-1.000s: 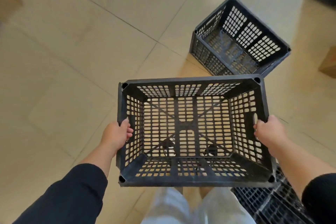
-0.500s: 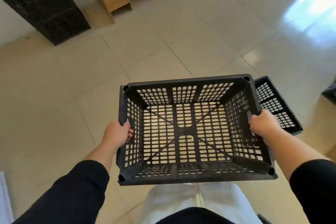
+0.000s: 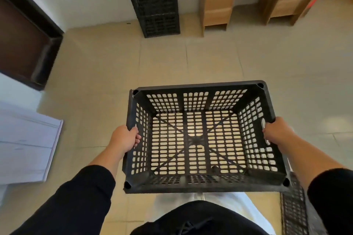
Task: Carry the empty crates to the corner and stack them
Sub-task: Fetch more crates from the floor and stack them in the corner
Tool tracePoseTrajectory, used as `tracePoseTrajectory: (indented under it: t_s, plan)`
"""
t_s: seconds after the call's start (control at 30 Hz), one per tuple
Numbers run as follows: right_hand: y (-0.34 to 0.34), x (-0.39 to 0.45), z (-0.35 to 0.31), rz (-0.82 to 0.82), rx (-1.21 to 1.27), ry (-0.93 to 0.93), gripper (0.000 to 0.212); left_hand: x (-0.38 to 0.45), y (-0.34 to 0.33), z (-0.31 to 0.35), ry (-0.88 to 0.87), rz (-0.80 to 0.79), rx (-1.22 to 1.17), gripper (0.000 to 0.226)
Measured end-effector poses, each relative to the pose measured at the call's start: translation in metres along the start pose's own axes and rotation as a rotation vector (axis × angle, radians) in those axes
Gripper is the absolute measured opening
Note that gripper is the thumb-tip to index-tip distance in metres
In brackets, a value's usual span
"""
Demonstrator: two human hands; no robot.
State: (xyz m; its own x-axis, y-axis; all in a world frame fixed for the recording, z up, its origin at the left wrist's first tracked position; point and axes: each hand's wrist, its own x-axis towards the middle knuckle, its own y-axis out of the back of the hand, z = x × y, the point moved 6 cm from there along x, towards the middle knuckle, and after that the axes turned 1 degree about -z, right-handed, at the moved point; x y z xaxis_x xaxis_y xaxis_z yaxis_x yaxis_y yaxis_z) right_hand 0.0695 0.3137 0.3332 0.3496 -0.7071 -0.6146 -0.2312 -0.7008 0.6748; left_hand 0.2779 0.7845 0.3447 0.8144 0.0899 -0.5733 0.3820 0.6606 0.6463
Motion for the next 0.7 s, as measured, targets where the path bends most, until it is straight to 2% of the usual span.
tracePoseTrajectory:
  t_s: [0.27, 0.47, 0.7]
  plan:
    - [-0.029, 0.047, -0.174, -0.108, -0.073, 0.174, 0.028, 0.067, 0.068, 0.017, 0.131, 0.131, -0.168, 0.03]
    - [-0.064, 0.073, -0.287, -0.094, -0.123, 0.181, 0.021, 0.175, 0.113, 0.04, 0.169, 0.081, -0.313, 0.03]
    - [-0.081, 0.086, -0.397, -0.04, -0.048, 0.135, 0.019, 0.292, 0.192, 0.123, 0.082, 0.024, -0.26, 0.031]
